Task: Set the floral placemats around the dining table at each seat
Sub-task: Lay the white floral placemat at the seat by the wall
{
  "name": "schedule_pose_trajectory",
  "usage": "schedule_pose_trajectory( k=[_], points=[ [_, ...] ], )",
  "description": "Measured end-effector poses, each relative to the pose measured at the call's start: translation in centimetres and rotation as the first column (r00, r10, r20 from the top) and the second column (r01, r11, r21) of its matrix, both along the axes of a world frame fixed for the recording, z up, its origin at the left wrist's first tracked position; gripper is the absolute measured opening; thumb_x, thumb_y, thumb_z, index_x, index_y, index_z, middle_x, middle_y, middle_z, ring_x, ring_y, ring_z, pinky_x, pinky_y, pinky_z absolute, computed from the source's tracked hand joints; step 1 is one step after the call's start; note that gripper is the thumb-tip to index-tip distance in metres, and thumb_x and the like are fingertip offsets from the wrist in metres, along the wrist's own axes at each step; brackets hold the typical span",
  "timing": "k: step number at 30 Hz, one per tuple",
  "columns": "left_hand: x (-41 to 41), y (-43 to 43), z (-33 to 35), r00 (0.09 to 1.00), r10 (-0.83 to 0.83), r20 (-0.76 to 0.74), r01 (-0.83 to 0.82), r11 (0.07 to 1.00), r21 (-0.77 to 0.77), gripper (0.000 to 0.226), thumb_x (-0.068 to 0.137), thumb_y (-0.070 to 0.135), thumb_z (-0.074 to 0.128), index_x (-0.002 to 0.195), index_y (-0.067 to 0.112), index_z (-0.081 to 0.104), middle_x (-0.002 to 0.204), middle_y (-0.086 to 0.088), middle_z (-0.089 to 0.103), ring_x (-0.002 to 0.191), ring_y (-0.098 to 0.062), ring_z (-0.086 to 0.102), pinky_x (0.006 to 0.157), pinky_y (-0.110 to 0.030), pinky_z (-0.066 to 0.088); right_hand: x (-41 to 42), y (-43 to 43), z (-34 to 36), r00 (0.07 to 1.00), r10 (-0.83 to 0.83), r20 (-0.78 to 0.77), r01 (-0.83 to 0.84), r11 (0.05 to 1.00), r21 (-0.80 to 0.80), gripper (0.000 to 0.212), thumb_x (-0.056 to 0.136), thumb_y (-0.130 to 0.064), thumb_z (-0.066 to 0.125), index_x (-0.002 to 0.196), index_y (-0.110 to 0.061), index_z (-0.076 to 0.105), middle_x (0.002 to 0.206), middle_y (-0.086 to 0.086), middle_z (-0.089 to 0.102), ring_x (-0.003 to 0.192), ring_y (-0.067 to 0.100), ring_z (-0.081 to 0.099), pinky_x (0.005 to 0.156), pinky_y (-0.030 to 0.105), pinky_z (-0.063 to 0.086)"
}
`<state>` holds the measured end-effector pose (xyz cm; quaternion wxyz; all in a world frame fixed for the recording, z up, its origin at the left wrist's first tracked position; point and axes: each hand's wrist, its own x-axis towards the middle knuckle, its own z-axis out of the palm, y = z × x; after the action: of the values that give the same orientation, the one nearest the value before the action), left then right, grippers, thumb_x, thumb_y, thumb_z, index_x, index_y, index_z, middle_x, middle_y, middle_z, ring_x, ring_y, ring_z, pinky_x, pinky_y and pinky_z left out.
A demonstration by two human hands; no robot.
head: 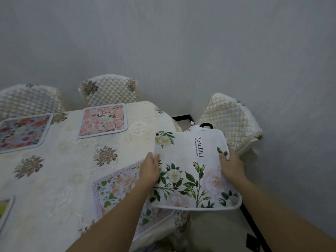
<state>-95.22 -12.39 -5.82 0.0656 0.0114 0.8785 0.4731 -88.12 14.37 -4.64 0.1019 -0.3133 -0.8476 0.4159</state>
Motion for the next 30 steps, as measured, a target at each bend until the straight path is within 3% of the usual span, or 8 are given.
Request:
schedule_pose_trajectory(
  k=[4,11,15,19,22,26,30],
  points=[
    [-0.7,3.4,-0.6,1.000,0.013,0.005,-0.013,1.000,-0.029,0.036,0.104,0.034,0.036,0.092,0.003,0.048,0.086,-0.015,0.059,0.080,-0.032,0.056,0.067,-0.038,0.041,-0.6,3.5,-1.0,0.999,-0.028,0.027,0.029,0.999,-0.038,0.028,0.099,-0.032,0.047,0.113,-0.009,0.056,0.101,0.010,0.062,0.088,0.027,0.057,0.074,0.034,0.044],
    [-3.7,11.6,-1.7,0.994,0.107,0.040,-0.104,0.993,-0.055,0.035,0.104,0.034,0.036,0.092,0.004,0.048,0.078,-0.004,0.055,0.073,-0.022,0.051,0.062,-0.035,0.036,-5.4,11.6,-3.3,0.999,0.041,0.020,-0.038,0.994,-0.098,0.023,0.099,-0.029,0.047,0.102,-0.008,0.056,0.095,0.011,0.063,0.084,0.028,0.060,0.073,0.039,0.050],
    [-4.9,16.7,-2.0,0.981,0.188,0.055,-0.183,0.980,-0.079,0.022,0.104,0.031,0.037,0.098,0.013,0.048,0.081,0.002,0.053,0.078,-0.020,0.051,0.067,-0.032,0.035,-8.7,16.7,-4.2,0.993,0.116,0.038,-0.110,0.985,-0.137,0.024,0.100,-0.026,0.047,0.105,-0.005,0.057,0.097,0.013,0.063,0.086,0.028,0.060,0.070,0.034,0.046],
    [-5.6,20.1,-2.0,0.958,0.279,0.067,-0.273,0.958,-0.087,0.028,0.104,0.033,0.036,0.107,0.011,0.054,0.091,-0.002,0.058,0.084,-0.022,0.054,0.072,-0.033,0.037,-11.7,20.4,-4.1,0.978,0.204,0.051,-0.195,0.970,-0.144,0.024,0.100,-0.029,0.046,0.107,-0.009,0.058,0.097,0.010,0.065,0.085,0.026,0.060,0.069,0.033,0.044],
    [-5.9,21.2,-1.7,0.937,0.343,0.064,-0.337,0.937,-0.092,0.026,0.105,0.031,0.036,0.101,0.012,0.052,0.087,-0.001,0.057,0.081,-0.021,0.053,0.070,-0.032,0.036,-13.9,21.8,-4.1,0.958,0.272,0.090,-0.256,0.954,-0.155,0.024,0.100,-0.035,0.043,0.102,-0.015,0.057,0.091,0.004,0.064,0.080,0.022,0.061,0.066,0.033,0.045],
    [-6.7,21.3,-1.7,0.904,0.423,0.063,-0.414,0.903,-0.115,0.030,0.104,0.032,0.036,0.092,0.008,0.050,0.081,-0.002,0.056,0.078,-0.022,0.053,0.062,-0.033,0.035,-17.0,22.0,-4.2,0.930,0.354,0.093,-0.332,0.924,-0.191,0.029,0.098,-0.039,0.043,0.101,-0.016,0.060,0.089,0.004,0.066,0.079,0.023,0.063,0.072,0.036,0.053],
    [-7.4,20.8,-2.0,0.861,0.505,0.058,-0.496,0.859,-0.124,0.034,0.104,0.032,0.037,0.081,0.008,0.044,0.075,-0.003,0.053,0.068,-0.016,0.048,0.056,-0.029,0.034,-19.5,21.1,-4.3,0.903,0.420,0.092,-0.400,0.900,-0.175,0.027,0.098,-0.036,0.044,0.100,-0.014,0.059,0.086,0.007,0.066,0.075,0.025,0.061,0.059,0.030,0.043]
  ],
)
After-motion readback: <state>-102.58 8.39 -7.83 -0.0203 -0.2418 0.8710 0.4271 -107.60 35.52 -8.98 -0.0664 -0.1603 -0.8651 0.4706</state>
